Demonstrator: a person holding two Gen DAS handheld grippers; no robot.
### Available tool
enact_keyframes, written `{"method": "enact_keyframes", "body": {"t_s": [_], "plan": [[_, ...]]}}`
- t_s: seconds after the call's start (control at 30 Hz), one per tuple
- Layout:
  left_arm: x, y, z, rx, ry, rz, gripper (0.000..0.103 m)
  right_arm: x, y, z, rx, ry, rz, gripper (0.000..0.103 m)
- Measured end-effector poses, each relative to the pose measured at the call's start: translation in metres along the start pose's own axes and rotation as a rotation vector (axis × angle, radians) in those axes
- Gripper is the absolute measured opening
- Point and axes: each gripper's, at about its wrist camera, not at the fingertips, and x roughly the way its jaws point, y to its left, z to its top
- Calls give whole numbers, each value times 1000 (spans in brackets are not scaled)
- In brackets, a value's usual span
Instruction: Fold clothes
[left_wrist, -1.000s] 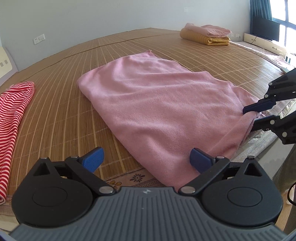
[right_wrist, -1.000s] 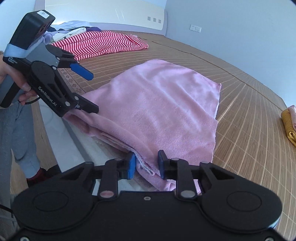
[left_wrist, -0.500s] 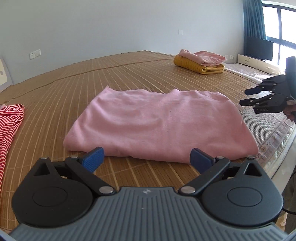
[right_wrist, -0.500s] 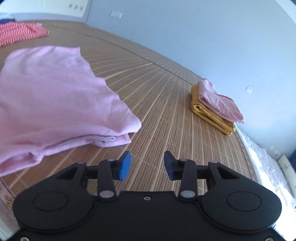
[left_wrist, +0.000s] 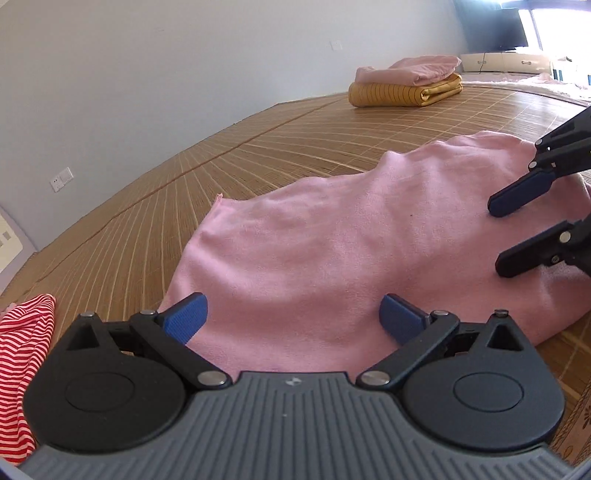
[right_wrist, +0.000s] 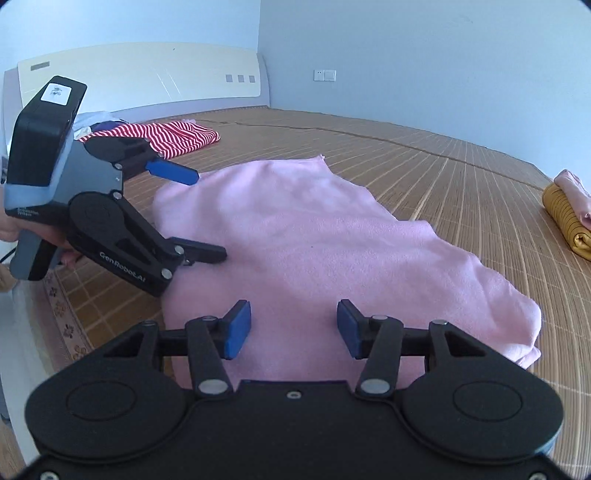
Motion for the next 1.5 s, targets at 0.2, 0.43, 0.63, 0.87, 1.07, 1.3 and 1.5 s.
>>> {"method": "enact_keyframes", "body": {"t_s": [0.2,0.43,0.63,0.87,1.07,1.3,1.5], "plan": [[5,59,-18,-155,83,101,103,-16,-17,-15,-21,34,18,54],[-10,88,-13,-276,75,181,103,-11,-16,-15,-31,29,18,55],[10,85,-8,-299,76,187,103,-19,-9,-14,6,-4,-4,59],[29,75,-15,-287,137,182,103,-22,-3,-11,-35,8,33,65],[22,64,-16,-255,150,156,103,-20,-11,-13,-88,60,42,65],[1,49,-17,-347,202,-86,103,-34,-53,-18,-24,81,-20,69],[-22,32,5,-241,69,-51,103,-57,-54,8,106,-45,91,73]]}}
